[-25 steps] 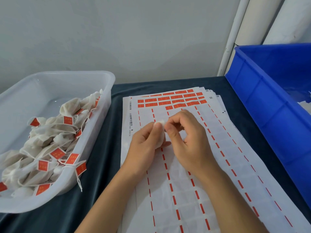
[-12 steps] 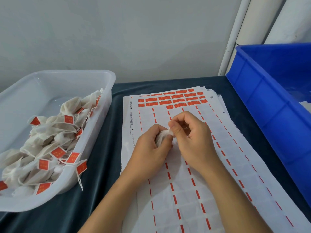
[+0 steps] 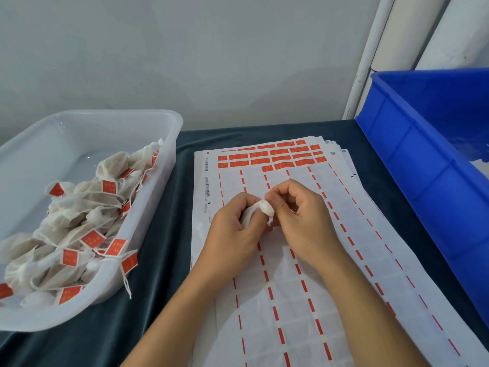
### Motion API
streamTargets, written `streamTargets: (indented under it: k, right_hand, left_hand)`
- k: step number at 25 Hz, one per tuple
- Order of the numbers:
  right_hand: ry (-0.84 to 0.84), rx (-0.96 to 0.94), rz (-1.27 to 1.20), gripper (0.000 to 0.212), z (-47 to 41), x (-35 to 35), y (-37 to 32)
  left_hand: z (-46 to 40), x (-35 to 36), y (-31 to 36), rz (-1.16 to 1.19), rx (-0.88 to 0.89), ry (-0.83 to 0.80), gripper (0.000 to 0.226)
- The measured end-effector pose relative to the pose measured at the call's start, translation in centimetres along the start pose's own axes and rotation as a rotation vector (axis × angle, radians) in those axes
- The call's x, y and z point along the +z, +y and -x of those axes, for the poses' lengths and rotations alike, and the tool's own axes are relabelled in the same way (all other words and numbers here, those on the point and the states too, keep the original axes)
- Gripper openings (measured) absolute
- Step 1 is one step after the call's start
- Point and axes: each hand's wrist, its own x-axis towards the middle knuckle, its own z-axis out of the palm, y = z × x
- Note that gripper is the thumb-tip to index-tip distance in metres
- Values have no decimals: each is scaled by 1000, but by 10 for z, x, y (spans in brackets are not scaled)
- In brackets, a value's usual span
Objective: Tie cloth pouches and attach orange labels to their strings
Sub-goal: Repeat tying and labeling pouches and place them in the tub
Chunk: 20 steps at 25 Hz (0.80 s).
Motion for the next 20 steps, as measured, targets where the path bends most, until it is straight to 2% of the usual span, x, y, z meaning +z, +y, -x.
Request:
streamTargets:
  k: [6, 14, 20]
  right_hand:
    - [-49, -36, 124, 4, 2, 2, -1]
    - [-86, -104, 267, 6, 3, 5, -1]
    - [-21, -185, 115, 22, 6, 1, -9]
  left_hand:
    - [-5, -1, -3, 137, -59, 138, 11]
    - [-7, -2, -8, 245, -124, 129, 15]
    - [-6, -3, -6, 166, -106, 85, 17]
